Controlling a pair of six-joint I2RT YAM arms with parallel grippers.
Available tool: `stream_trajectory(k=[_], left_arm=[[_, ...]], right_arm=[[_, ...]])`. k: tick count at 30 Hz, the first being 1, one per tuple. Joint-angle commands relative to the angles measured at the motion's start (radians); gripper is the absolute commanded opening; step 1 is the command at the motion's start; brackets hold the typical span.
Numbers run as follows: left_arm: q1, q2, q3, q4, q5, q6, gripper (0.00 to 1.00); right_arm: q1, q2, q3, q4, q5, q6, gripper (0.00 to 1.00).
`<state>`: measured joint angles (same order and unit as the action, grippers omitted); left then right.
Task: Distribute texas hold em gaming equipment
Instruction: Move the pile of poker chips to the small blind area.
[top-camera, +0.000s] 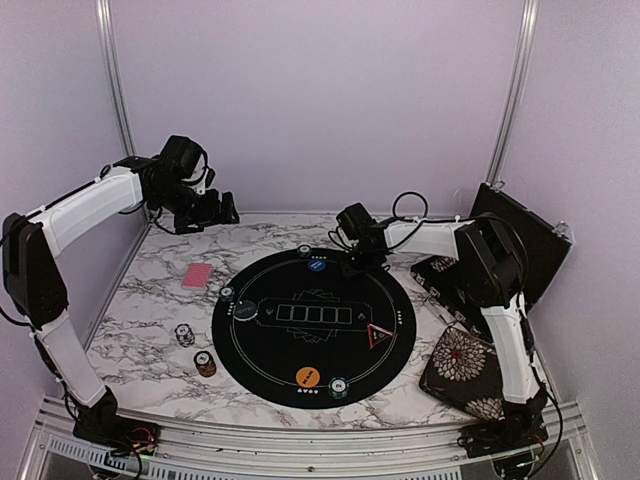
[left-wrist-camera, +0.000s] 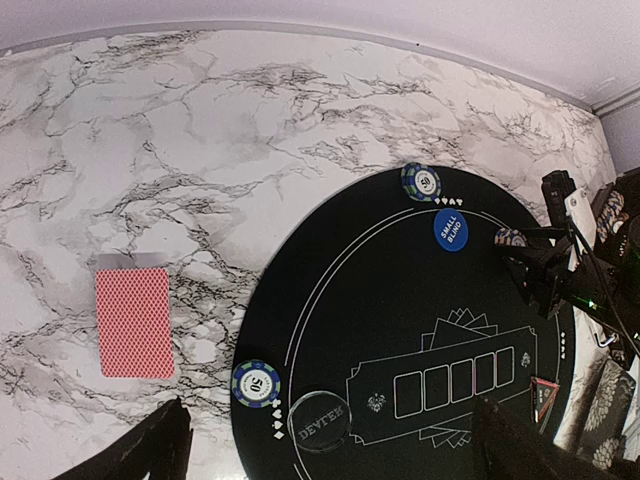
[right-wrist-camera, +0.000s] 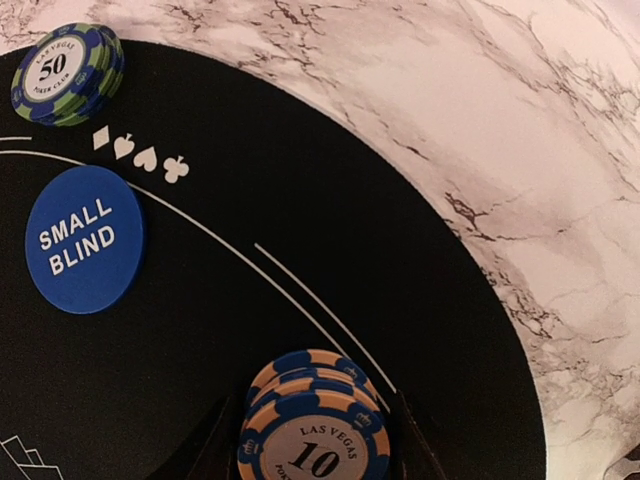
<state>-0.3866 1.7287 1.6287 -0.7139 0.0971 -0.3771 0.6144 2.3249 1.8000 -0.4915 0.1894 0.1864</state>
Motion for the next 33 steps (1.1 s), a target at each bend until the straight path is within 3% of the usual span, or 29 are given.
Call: stream_trajectory(k=[1, 15, 28, 33], left_arm=[[0.004, -0.003, -0.006, 0.011, 0.010, 0.012, 0.99], [0.005, -0.002, -0.010, 0.011, 0.016, 0.010, 0.99], [0.005, 0.001, -0.013, 0.017, 0.019, 0.012, 0.99], [0.004, 0.003, -0.013, 0.019, 0.022, 0.010, 0.99]], right_arm=[[0.011, -0.023, 0.024, -0.026, 0.008, 0.001, 0.51], [0.012, -0.043, -0.007, -0.045, -0.030, 0.017, 0.57], [-0.002, -0.080, -0.089, -0.020, -0.070, 0.045, 0.57], [-0.007, -0.070, -0.097, -0.015, -0.077, 0.048, 0.52]])
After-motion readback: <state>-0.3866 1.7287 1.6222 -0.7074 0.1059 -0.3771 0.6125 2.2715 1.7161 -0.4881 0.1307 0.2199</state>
